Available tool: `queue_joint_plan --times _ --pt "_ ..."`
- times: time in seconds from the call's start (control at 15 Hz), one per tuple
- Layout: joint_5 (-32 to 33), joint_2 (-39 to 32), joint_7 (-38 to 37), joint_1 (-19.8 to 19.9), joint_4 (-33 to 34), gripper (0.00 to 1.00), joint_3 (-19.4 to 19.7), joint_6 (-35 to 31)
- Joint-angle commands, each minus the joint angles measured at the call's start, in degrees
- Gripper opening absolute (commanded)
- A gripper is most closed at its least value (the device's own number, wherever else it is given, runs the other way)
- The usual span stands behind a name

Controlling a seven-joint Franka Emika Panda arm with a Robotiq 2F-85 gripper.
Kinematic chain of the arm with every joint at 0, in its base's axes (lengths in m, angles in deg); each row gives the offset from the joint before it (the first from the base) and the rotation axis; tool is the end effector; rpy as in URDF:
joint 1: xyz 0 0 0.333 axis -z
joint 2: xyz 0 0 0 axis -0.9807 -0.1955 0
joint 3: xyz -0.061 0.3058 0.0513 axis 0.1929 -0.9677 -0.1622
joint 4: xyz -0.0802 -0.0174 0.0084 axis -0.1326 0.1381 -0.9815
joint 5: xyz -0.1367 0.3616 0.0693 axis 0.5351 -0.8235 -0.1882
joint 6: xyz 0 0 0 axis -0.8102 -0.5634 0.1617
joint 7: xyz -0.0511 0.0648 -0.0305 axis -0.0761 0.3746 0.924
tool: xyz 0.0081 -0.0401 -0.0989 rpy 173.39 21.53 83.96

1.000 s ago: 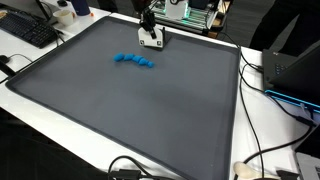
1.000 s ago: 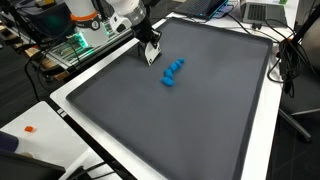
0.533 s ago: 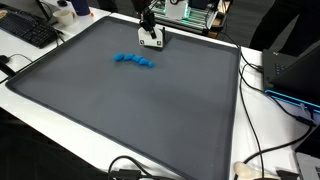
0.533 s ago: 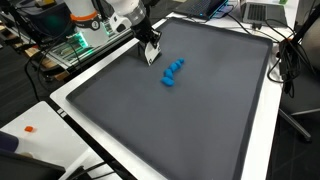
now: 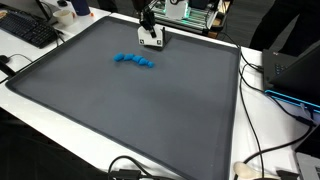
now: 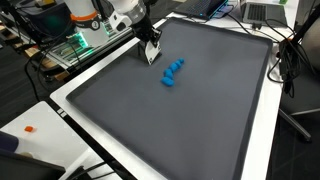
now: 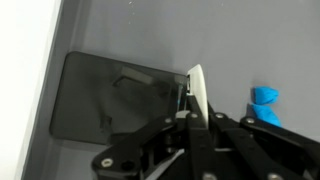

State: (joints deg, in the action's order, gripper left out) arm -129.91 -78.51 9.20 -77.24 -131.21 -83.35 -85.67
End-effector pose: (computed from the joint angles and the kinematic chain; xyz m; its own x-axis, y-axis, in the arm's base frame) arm 0.4040 -0.0220 0.2407 0.2758 -0.8760 -0.3958 -0.9587 -0.2208 -0.1794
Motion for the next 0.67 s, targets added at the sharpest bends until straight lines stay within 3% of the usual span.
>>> queue_joint_plan --times 0.0,0.6 --pt "2.35 1.18 -1.19 0.45 -0.68 0.01 0.47 2.92" --pt "0.20 -1.36 0.15 0.21 0.02 0.01 0.36 1.35"
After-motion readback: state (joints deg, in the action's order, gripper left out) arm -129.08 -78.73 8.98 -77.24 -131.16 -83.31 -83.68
